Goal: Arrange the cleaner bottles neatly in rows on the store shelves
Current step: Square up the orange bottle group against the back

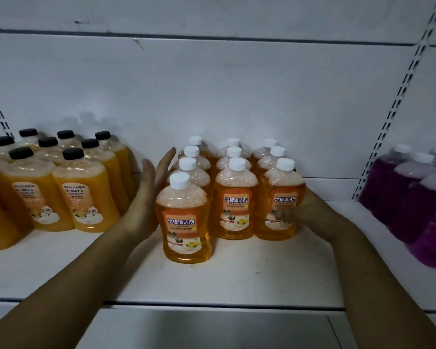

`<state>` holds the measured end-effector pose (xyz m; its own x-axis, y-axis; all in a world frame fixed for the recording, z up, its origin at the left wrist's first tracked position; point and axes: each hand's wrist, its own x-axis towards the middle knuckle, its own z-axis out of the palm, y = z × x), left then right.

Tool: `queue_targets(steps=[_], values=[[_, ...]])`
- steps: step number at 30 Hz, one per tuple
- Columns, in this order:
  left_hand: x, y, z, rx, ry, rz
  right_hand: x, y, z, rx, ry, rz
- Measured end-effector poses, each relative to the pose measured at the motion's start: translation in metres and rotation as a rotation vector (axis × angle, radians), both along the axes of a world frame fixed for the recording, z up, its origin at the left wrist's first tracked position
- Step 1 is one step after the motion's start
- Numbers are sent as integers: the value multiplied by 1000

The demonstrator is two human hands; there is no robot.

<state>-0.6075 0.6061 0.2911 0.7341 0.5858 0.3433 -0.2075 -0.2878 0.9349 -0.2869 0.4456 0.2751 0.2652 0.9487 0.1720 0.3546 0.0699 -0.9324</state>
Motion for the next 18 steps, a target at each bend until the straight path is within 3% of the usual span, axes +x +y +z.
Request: queue_targets(steps=[2, 7, 18], values=[[-1, 6, -4, -27, 83, 55, 0, 0, -3, -64, -53, 1], [-7, 11, -38, 142, 340, -19, 2, 2, -6, -76, -73, 6], [1, 9, -42, 134, 267, 31, 7, 5, -10, -79, -100, -34]])
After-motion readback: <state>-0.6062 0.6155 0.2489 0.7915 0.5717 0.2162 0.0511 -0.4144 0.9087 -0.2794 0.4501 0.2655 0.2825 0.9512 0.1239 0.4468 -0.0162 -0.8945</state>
